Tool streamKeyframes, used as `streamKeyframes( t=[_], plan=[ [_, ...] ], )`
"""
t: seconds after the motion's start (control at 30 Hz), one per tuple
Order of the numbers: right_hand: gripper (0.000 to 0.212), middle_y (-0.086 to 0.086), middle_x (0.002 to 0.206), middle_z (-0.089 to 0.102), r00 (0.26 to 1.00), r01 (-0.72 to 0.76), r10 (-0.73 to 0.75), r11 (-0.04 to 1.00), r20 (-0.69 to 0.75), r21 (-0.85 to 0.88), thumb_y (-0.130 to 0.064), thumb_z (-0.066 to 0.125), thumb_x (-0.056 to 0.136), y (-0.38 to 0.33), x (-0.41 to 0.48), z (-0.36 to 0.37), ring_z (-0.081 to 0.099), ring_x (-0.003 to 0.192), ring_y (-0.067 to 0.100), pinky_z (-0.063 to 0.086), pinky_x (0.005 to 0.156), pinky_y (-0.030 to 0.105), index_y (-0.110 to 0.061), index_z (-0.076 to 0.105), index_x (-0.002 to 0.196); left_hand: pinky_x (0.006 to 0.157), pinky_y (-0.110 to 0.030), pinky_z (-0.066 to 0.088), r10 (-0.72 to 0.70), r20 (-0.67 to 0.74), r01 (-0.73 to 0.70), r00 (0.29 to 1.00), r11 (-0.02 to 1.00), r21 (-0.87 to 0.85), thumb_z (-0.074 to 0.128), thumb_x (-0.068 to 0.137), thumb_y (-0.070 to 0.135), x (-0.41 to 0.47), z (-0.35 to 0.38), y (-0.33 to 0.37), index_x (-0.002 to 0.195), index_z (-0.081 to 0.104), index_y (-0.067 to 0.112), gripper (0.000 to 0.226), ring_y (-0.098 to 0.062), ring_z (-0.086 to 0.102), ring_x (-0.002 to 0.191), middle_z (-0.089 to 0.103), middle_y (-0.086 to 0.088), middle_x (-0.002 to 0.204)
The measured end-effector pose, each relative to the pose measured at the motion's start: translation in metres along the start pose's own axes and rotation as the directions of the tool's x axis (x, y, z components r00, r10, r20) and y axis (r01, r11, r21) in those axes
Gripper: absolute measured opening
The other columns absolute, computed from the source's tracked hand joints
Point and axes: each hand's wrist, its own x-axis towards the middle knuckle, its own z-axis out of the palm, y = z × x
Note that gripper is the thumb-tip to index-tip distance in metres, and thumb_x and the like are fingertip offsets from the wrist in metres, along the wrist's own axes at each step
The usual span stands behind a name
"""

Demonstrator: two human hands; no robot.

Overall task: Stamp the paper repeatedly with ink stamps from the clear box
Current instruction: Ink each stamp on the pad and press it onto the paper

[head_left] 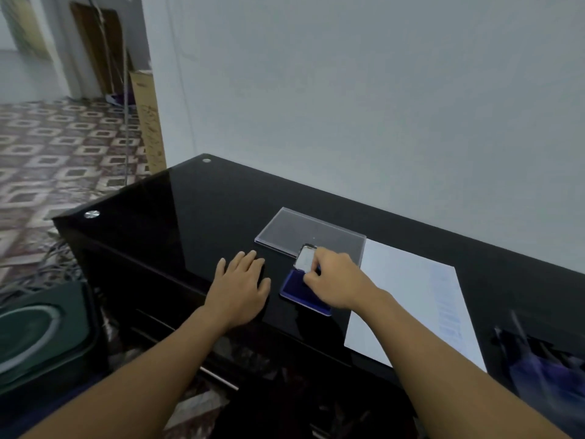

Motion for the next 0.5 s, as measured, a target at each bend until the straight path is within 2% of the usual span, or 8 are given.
streamKeyframes(
  t=[0.13,0.3,0.5],
  plan=[
    [0.014,0.006,0.091,0.064,1.0,0.021,-0.021,0.998,-0.001,-0.054,-0.033,0.053,0.094,-0.004,0.015,0.005,0.063,0.082,0.024,0.056,0.077,0.045,-0.02,0.05,0.09,0.123,-0.046,0.003,0.013,-0.081,-0.008,0.997,0.998,0.061,0.024,0.102,0.046,-0.003,0.009,-0.001,0.155,0.024,0.024,0.058,-0.017,0.005,0.152,0.014,0.003,0.165],
    [0.014,0.0,0.086,0.062,0.999,0.046,-0.047,0.992,-0.004,-0.117,-0.033,0.052,0.095,-0.004,0.024,0.014,0.06,0.079,0.02,0.052,0.069,0.037,-0.023,0.047,0.086,0.123,-0.046,0.005,0.019,-0.111,-0.01,0.994,0.996,0.085,0.025,0.101,0.047,-0.003,0.012,-0.001,0.154,0.027,0.024,0.057,-0.017,0.008,0.152,0.018,0.003,0.164],
    [0.013,0.005,0.086,0.062,0.997,0.055,-0.062,0.986,-0.04,-0.156,-0.031,0.051,0.094,-0.002,0.025,0.034,0.06,0.081,0.027,0.056,0.073,0.043,-0.02,0.044,0.093,0.123,-0.047,0.008,0.022,-0.131,-0.01,0.991,0.996,0.094,0.026,0.1,0.047,-0.002,0.013,-0.002,0.152,0.03,0.025,0.057,-0.017,0.012,0.151,0.021,0.003,0.163]
  ],
)
